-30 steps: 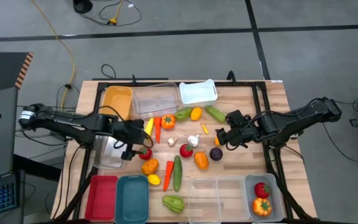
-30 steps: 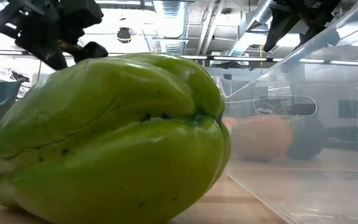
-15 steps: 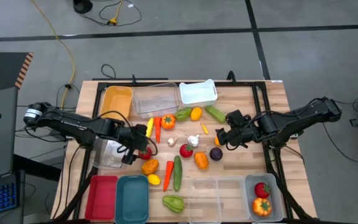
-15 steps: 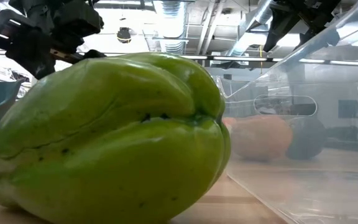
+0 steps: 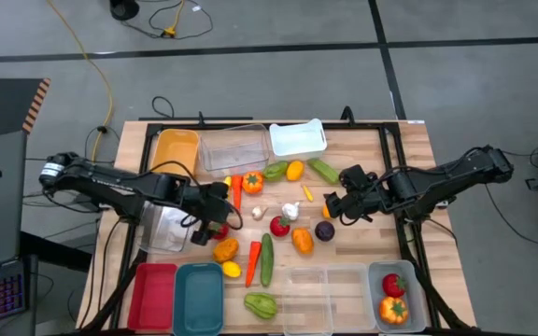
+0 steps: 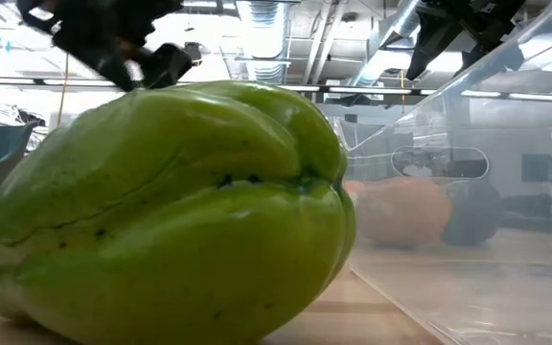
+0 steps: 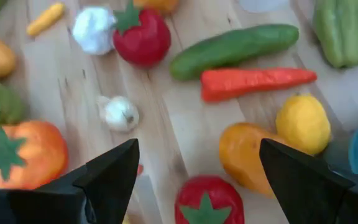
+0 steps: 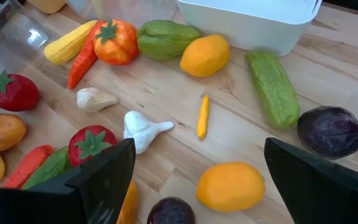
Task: Sort produce into baskets
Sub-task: Put the left red tomato into the gray bin
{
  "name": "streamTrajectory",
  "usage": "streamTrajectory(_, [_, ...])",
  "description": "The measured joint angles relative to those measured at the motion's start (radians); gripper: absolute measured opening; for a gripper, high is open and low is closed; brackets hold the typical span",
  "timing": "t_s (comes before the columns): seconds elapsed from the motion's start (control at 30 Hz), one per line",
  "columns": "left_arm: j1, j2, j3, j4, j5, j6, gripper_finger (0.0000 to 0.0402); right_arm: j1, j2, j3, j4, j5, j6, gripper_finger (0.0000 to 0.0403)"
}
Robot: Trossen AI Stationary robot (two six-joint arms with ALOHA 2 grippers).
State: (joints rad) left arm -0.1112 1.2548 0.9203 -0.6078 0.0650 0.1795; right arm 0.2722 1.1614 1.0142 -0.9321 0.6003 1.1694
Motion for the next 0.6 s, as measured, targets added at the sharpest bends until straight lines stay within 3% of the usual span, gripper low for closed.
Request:
streamTrajectory(0.23, [-0.001,0.156,0.112,-0.238,-0.001,0.007,0.0320,0.000,0.015,0.000,-0.003,-0.001,0.000,0.0382])
streamTrajectory(0.6, [-0.027,0.333,0.119,-0.319,0.006,0.046,0.0320,0.000,0.036,0.000,-0.003,-0.002,0.000,0.0382])
